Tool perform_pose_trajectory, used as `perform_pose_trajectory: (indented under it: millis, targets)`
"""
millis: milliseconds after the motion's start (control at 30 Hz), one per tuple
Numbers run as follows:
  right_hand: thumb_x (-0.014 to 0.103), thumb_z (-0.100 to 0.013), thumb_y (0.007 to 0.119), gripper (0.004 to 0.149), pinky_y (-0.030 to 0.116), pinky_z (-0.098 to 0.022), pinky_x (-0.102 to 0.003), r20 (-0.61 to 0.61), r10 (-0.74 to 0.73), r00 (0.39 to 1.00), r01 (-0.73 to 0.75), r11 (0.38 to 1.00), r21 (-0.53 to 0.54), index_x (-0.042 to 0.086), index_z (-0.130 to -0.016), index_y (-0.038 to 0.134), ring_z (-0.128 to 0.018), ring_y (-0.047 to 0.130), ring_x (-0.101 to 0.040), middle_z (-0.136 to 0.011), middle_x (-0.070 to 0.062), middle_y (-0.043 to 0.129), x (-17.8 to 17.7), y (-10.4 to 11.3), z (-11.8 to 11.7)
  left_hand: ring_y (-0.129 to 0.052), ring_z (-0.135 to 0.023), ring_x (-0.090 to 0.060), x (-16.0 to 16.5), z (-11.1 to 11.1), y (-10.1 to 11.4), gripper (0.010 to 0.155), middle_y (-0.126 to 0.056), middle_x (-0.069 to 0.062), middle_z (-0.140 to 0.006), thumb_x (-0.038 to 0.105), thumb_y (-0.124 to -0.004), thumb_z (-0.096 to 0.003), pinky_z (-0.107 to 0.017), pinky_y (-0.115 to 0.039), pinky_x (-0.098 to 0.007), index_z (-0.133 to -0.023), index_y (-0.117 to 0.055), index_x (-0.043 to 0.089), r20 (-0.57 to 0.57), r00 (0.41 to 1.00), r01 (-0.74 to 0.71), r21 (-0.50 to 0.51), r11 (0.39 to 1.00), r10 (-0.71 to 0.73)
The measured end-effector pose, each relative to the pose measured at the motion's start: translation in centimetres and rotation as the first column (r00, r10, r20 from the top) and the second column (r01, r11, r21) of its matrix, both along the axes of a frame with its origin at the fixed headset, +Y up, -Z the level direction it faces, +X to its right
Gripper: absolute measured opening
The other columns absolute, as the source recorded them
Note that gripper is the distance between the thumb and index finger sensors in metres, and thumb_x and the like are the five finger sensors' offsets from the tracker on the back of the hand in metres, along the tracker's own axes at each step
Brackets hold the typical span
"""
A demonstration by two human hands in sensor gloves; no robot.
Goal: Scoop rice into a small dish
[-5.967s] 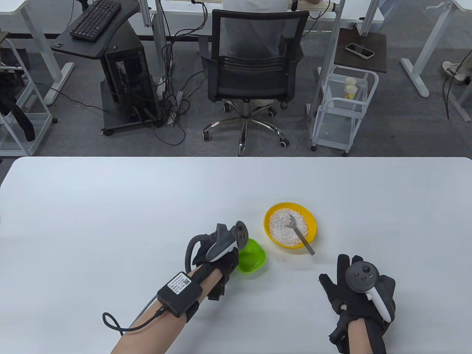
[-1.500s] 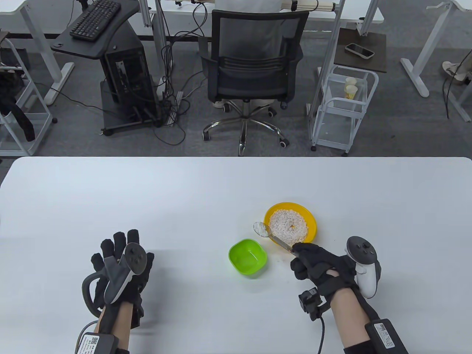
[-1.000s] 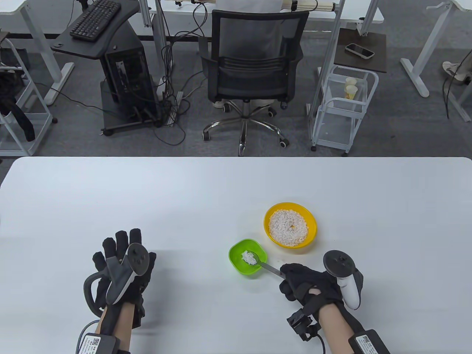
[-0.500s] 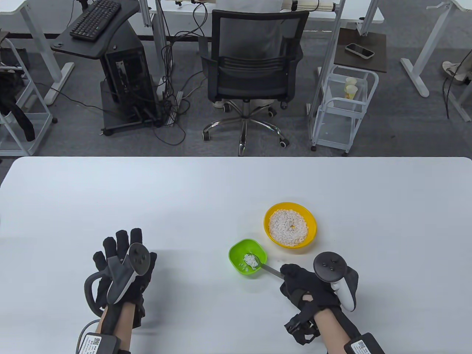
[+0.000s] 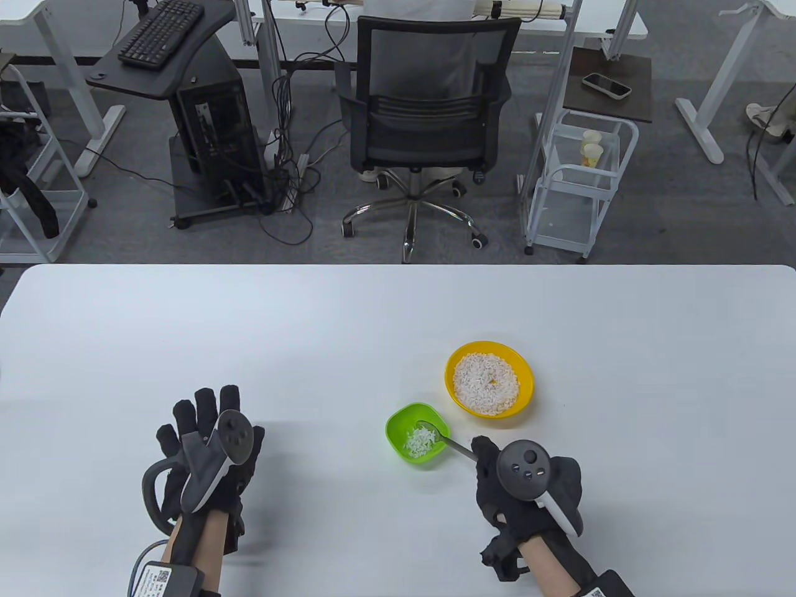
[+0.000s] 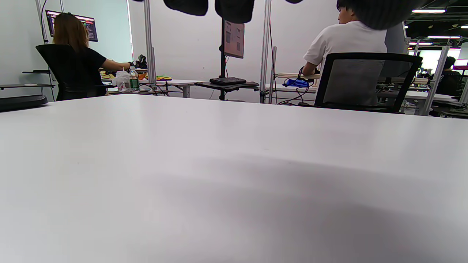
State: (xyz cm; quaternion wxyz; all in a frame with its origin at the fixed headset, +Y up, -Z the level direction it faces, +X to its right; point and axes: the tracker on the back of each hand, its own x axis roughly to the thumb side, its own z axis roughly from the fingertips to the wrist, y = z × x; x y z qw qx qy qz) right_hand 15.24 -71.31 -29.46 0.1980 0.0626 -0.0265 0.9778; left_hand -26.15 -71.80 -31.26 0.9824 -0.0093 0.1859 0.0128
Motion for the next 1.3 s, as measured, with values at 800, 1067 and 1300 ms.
perform_pose_trajectory:
  millis: [800,1067,1300]
  targets:
    - [0.019,-0.056,0.07,0.045,0.052,-0.065,-0.075,0.325,-0.113,0.939,0.058,0.983,0.173,0.012,-0.1,0.073,-0.06,0.091,-0.042,-0.065,-0.012,0.098,7.1,1.4,-4.5,-0.033,-0.12,-0.028,0.1,-0.1,-0.2,0.075,-0.032,0.006,-0.128,0.066,-0.062,-0.0472,-0.085,-0.036,-0.06,-0.11,-0.026,0.046,0.012,1.0,-0.006,0.001,1.0,0.006]
    - [0.019,-0.056,0.07,0.044,0.051,-0.065,-0.075,0.359,0.008,0.933,-0.072,0.984,0.166,0.014,-0.1,0.073,-0.06,0.091,-0.042,-0.065,-0.012,0.098,7.3,1.0,-4.2,-0.032,-0.12,-0.028,0.3,-0.2,-0.3,0.075,-0.031,0.006,-0.128,0.067,-0.062,-0.0471,-0.085,-0.035,-0.06,-0.11,-0.026,0.046,0.015,1.0,0.005,-0.007,1.0,-0.005]
    - [0.019,-0.056,0.07,0.044,0.052,-0.065,-0.075,0.364,0.111,0.925,-0.174,0.974,0.144,0.014,-0.099,0.074,-0.059,0.091,-0.042,-0.064,-0.012,0.099,6.8,0.6,-4.3,-0.032,-0.119,-0.029,0.5,-0.2,-0.4,0.075,-0.03,0.006,-0.128,0.067,-0.062,-0.0471,-0.085,-0.035,-0.06,-0.11,-0.026,0.046,0.018,1.0,0.01,-0.012,1.0,-0.01]
